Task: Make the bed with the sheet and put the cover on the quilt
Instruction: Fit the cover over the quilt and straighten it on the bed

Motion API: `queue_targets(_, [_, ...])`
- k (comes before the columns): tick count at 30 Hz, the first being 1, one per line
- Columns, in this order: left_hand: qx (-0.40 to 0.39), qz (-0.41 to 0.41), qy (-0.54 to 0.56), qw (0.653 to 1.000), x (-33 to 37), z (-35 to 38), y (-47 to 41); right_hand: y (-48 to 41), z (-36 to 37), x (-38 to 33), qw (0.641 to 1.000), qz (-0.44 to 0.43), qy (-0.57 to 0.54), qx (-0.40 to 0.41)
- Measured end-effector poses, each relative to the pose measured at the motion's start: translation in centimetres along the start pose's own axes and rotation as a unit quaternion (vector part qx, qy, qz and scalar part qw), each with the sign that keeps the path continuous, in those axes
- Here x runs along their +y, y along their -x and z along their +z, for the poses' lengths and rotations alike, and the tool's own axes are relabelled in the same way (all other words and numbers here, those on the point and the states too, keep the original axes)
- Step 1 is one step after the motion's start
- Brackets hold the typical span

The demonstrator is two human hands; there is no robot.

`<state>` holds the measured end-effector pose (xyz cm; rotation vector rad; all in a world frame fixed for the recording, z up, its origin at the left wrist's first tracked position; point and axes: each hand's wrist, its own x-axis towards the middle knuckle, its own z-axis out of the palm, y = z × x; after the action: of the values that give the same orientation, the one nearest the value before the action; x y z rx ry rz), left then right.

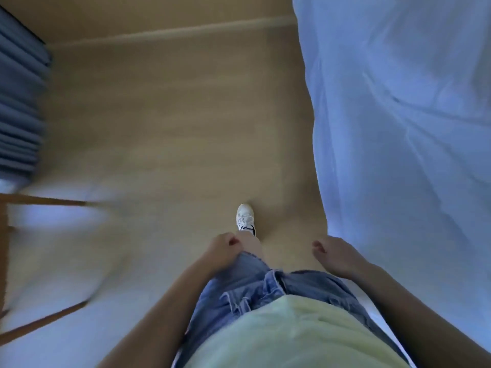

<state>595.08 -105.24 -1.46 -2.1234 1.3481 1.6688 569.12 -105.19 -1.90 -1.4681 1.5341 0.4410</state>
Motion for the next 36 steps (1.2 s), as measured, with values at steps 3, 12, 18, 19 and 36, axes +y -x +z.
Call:
queue_targets(3, [-0.024, 0.02, -0.063, 0.998, 6.1, -8.3, -5.4, -3.3, -5.6, -3.3, 1.0, 0.015, -0.013, 0.015])
queue_targets(12, [-0.103, 0.023, -0.197, 0.975, 24.0, -21.2, -20.1, -14.2, -21.6, -6.8, 0.975, 0.089, -0.195, 0.05])
queue_targets(18, [-0.122, -0.032, -0.128, 0.984, 36.0, -24.9, -28.1, -24.0, -36.1, -5.0, 0.972, 0.075, -0.207, 0.083])
queue_targets(19, [-0.127, -0.029, -0.132, 0.983, 38.5, -25.8, -29.3, -25.1, -38.8, -4.9, 0.971, 0.075, -0.207, 0.091])
queue_targets(36, [-0.163, 0.293, -0.391, 0.857, 79.3, -27.2, -61.2, -46.9, -68.4, -1.3, 0.718, 0.376, -0.478, 0.339])
